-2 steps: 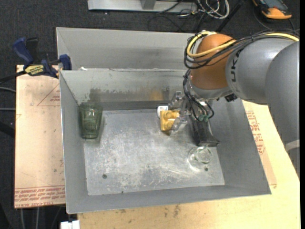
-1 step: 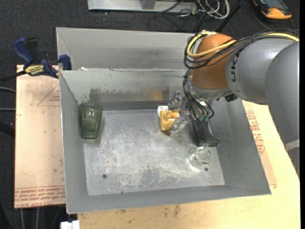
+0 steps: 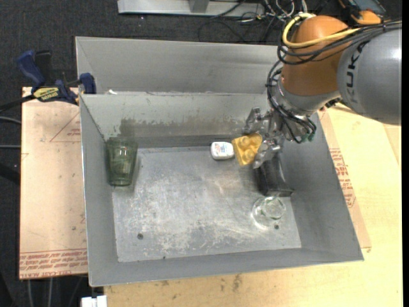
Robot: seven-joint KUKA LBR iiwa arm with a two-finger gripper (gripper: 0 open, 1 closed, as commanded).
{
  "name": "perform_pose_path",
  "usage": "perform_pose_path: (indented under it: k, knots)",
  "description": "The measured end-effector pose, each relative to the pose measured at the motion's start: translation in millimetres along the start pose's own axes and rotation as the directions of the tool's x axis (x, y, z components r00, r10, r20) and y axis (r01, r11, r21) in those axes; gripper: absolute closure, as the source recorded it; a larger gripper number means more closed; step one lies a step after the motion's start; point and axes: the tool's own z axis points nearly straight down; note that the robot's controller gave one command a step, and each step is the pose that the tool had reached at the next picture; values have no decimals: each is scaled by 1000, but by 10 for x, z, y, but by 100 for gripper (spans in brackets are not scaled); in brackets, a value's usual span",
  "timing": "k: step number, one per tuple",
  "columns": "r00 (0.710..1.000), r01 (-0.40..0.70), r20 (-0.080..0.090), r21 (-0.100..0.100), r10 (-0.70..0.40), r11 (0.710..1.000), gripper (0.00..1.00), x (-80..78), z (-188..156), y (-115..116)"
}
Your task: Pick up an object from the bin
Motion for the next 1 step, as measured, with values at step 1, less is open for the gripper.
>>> perform_pose_path:
  k: [1]
  knots:
    - [1000, 0, 0, 0, 0, 1000, 100, 1, 1, 1]
